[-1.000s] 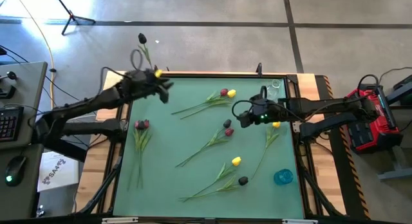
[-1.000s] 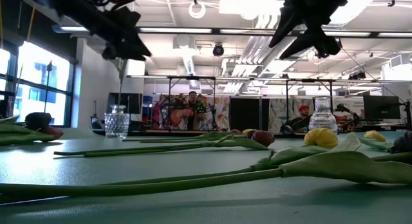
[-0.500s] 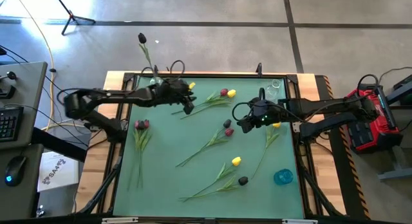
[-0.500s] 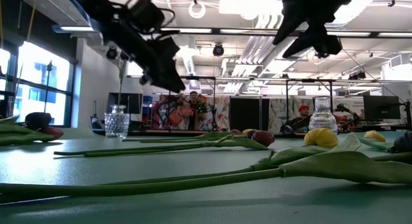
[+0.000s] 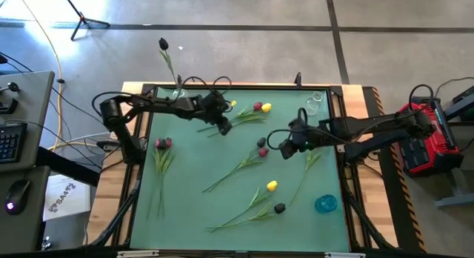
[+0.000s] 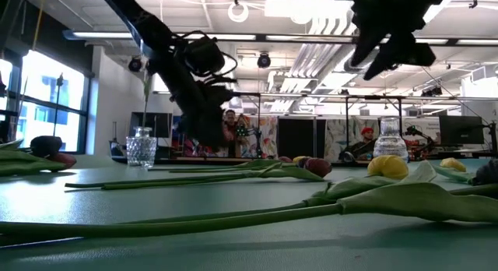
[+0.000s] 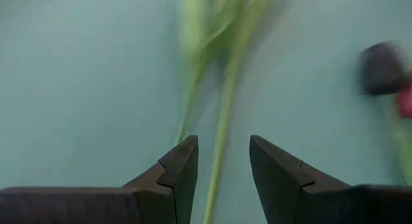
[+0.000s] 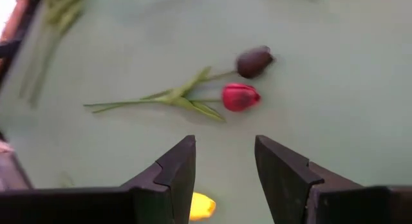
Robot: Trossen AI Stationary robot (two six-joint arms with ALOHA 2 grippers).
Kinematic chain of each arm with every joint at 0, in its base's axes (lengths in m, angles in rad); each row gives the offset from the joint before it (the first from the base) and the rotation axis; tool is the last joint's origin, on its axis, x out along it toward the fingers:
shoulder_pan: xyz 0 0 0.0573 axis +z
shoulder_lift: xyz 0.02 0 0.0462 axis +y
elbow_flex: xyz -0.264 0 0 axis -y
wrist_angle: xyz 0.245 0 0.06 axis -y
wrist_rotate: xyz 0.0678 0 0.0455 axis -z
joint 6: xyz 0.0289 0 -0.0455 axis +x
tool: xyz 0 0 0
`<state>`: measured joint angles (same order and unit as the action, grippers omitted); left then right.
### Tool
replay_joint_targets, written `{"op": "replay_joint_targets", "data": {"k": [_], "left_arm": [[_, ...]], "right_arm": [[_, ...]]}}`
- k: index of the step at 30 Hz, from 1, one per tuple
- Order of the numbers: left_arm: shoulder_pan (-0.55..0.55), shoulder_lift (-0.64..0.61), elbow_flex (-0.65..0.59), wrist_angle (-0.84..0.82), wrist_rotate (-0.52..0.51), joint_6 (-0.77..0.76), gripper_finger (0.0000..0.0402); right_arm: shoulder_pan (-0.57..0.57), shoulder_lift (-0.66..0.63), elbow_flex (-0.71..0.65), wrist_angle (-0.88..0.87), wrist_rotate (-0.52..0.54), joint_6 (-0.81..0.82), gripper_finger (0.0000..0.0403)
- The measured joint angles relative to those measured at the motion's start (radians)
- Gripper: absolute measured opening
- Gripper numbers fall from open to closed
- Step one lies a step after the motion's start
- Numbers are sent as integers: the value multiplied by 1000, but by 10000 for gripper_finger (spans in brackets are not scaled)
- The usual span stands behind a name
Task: Sort flowers into vase by color
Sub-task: Put the black flower into the left transparent vase
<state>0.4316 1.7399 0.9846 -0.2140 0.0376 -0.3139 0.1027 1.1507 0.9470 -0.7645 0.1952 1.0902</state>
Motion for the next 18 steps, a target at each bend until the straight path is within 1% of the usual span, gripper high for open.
{"op": "replay_joint_targets", "data": {"k": [3,5,8,11,13,15,18], "left_arm": [[-5,-27,29,-217,-73,-72,122],[-15,-69,40,-347,-95,-129,111],[-53,-161,33,-564,-98,-242,95],[-127,-287,4,-763,-123,-396,89],[-190,-377,-20,-831,-129,-508,88],[-259,-455,-54,-846,-141,-615,88],[-347,-518,-112,-849,-175,-764,88]], "right_arm": [[9,0,0,-50,12,11,149],[10,0,0,-64,10,8,149],[9,0,0,-65,-4,-20,149],[9,0,0,-65,-4,-28,149],[12,0,0,-61,-4,-41,149],[16,0,0,-54,5,-60,149],[16,0,0,-21,15,-101,149]]}}
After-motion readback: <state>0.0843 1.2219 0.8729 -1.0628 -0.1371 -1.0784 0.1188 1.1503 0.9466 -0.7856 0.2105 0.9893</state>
